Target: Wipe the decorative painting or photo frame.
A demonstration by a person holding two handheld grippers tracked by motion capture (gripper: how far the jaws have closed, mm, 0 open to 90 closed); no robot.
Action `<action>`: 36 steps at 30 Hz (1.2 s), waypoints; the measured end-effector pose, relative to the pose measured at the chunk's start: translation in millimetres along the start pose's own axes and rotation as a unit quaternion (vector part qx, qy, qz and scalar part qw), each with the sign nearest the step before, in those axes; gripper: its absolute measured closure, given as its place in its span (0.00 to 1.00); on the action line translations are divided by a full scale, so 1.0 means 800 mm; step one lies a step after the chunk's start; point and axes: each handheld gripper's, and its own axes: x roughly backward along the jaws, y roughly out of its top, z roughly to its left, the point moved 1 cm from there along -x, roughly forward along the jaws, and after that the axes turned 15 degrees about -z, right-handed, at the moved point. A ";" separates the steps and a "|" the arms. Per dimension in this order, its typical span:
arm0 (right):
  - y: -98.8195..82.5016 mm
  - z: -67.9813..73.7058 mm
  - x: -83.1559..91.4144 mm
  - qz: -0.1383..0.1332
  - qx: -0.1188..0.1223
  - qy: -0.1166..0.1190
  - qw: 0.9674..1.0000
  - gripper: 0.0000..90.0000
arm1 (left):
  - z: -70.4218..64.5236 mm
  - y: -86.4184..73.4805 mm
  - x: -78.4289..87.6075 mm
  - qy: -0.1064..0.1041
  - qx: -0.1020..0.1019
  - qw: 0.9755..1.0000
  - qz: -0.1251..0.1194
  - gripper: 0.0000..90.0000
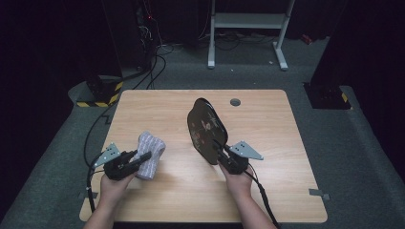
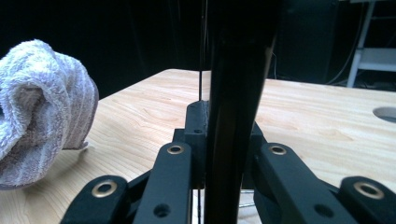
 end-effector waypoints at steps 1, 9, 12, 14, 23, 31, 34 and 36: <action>-0.001 -0.001 0.001 0.001 -0.003 -0.003 1.000 0.88 | 0.000 0.000 0.000 -0.001 -0.001 1.000 0.001 0.71; -0.010 -0.001 0.011 0.010 -0.005 0.000 1.000 0.86 | -0.001 -0.002 0.002 0.000 -0.002 1.000 0.003 0.72; -0.011 0.001 0.011 0.012 -0.005 0.002 1.000 0.84 | -0.002 0.001 0.003 0.003 -0.003 1.000 -0.002 0.71; -0.011 0.000 0.013 0.022 -0.015 0.008 1.000 0.74 | -0.004 0.001 0.003 0.002 -0.003 1.000 -0.002 0.71; -0.021 -0.004 0.037 0.070 -0.035 0.018 0.997 0.54 | -0.009 -0.002 0.001 0.000 -0.012 1.000 0.006 0.71; -0.031 -0.003 0.040 0.080 -0.019 0.022 0.996 0.55 | -0.009 -0.001 0.002 0.009 -0.020 1.000 0.012 0.71; -0.033 0.004 0.039 0.086 -0.006 0.031 0.996 0.56 | -0.009 -0.003 0.000 0.014 -0.025 0.999 0.023 0.70; -0.035 0.008 0.037 0.089 -0.001 0.037 0.995 0.56 | -0.009 -0.004 -0.001 0.015 -0.025 0.999 0.028 0.70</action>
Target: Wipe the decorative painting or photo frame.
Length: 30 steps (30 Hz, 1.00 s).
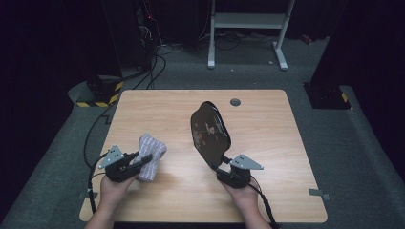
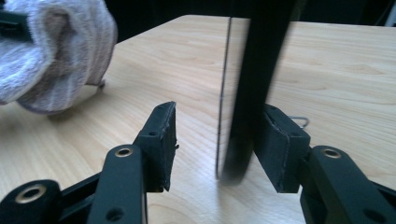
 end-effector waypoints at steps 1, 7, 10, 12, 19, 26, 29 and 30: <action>0.000 0.000 0.000 0.000 0.000 0.000 1.000 0.56 | 0.000 0.000 0.000 0.000 0.000 1.000 0.000 0.70; -0.002 0.005 -0.002 0.005 0.001 0.009 1.000 0.55 | 0.003 -0.017 -0.021 0.048 -0.057 0.989 0.127 0.70; -0.002 0.007 -0.003 0.005 -0.001 0.012 1.000 0.55 | 0.013 -0.028 -0.027 0.068 -0.059 0.981 0.169 0.70; -0.002 0.008 -0.003 0.004 -0.003 0.016 1.000 0.54 | 0.020 -0.034 -0.030 0.071 -0.043 0.979 0.184 0.68; -0.005 0.018 -0.009 0.009 0.002 0.036 0.999 0.54 | 0.016 -0.032 -0.032 0.064 -0.039 0.982 0.173 0.45; -0.006 0.031 -0.015 0.015 0.011 0.054 0.998 0.52 | 0.008 -0.012 -0.020 0.070 -0.051 0.989 0.121 0.22; -0.006 0.035 -0.017 0.016 0.015 0.061 0.998 0.51 | 0.004 -0.006 -0.016 0.061 -0.039 0.993 0.098 0.21; -0.006 0.036 -0.018 0.016 0.017 0.065 0.998 0.50 | 0.002 -0.004 -0.015 0.056 -0.034 0.994 0.091 0.21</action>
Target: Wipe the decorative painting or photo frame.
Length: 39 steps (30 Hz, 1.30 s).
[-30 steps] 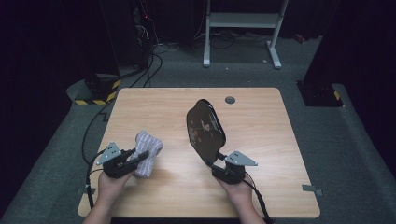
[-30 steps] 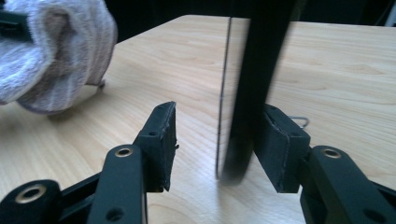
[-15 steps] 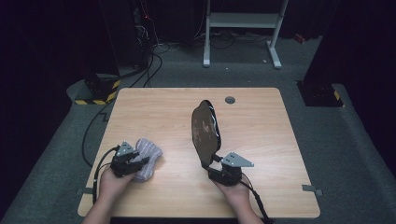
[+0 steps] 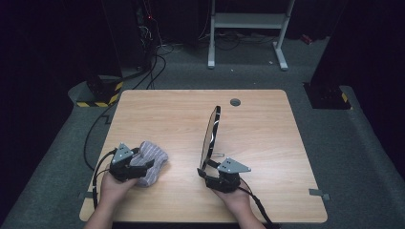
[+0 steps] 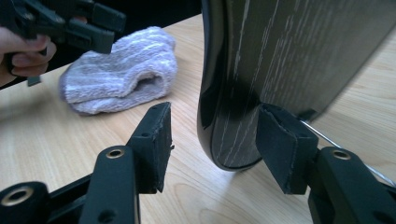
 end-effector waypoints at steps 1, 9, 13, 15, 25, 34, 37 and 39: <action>0.000 0.001 -0.001 0.000 0.003 0.003 1.000 0.50 | -0.002 0.002 0.002 -0.009 0.002 1.000 -0.010 0.22; 0.005 -0.005 0.011 0.015 0.023 0.023 0.999 0.52 | -0.021 0.010 0.005 -0.044 -0.005 0.999 -0.032 0.31; 0.006 -0.028 0.022 0.026 0.004 0.004 1.000 0.56 | -0.033 0.011 0.000 -0.062 -0.008 0.998 -0.033 0.34; 0.004 -0.037 0.022 0.049 0.017 -0.032 0.998 0.58 | -0.040 0.012 -0.002 -0.067 -0.014 0.997 -0.034 0.35; -0.003 -0.077 -0.002 0.115 0.028 -0.110 0.987 0.59 | -0.102 0.015 -0.023 -0.121 -0.017 0.992 -0.044 0.43; -0.013 -0.096 -0.018 0.153 0.008 -0.114 0.982 0.60 | -0.167 0.014 -0.074 -0.139 -0.060 0.988 -0.032 0.52; -0.016 -0.096 -0.022 0.164 0.007 -0.110 0.980 0.60 | -0.176 0.015 -0.087 -0.137 -0.062 0.988 -0.037 0.59; -0.017 -0.095 -0.022 0.165 0.008 -0.108 0.980 0.61 | -0.180 0.014 -0.096 -0.137 -0.062 0.988 -0.037 0.64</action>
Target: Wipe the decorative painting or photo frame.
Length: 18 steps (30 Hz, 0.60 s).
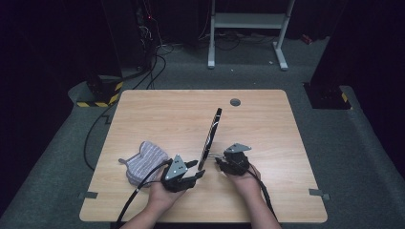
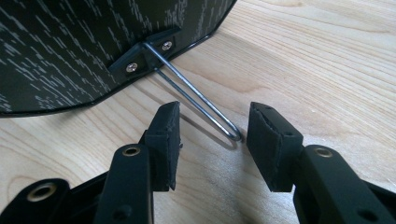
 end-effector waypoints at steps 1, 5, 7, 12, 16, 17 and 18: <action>0.000 0.000 0.000 0.000 0.001 0.004 1.000 0.62 | 0.000 -0.001 -0.002 0.005 -0.003 1.000 0.000 0.65; 0.000 0.003 0.001 0.002 0.002 0.007 1.000 0.63 | 0.005 -0.002 -0.004 0.022 -0.005 1.000 -0.005 0.73; 0.000 0.004 0.002 0.002 0.002 0.010 1.000 0.64 | 0.008 -0.002 -0.004 0.023 -0.007 1.000 -0.006 0.74; -0.002 0.013 0.005 0.004 0.013 0.017 1.000 0.66 | 0.016 -0.003 0.005 0.036 -0.012 0.999 -0.010 0.78; -0.004 0.024 0.008 0.007 0.022 0.028 0.999 0.68 | 0.025 -0.006 0.013 0.046 -0.008 0.999 -0.012 0.81; -0.004 0.026 0.008 0.006 0.026 0.030 0.999 0.68 | 0.029 -0.007 0.016 0.052 -0.009 0.999 -0.013 0.82; -0.004 0.029 0.009 0.007 0.025 0.034 0.999 0.70 | 0.032 -0.008 0.017 0.054 -0.009 0.998 -0.013 0.82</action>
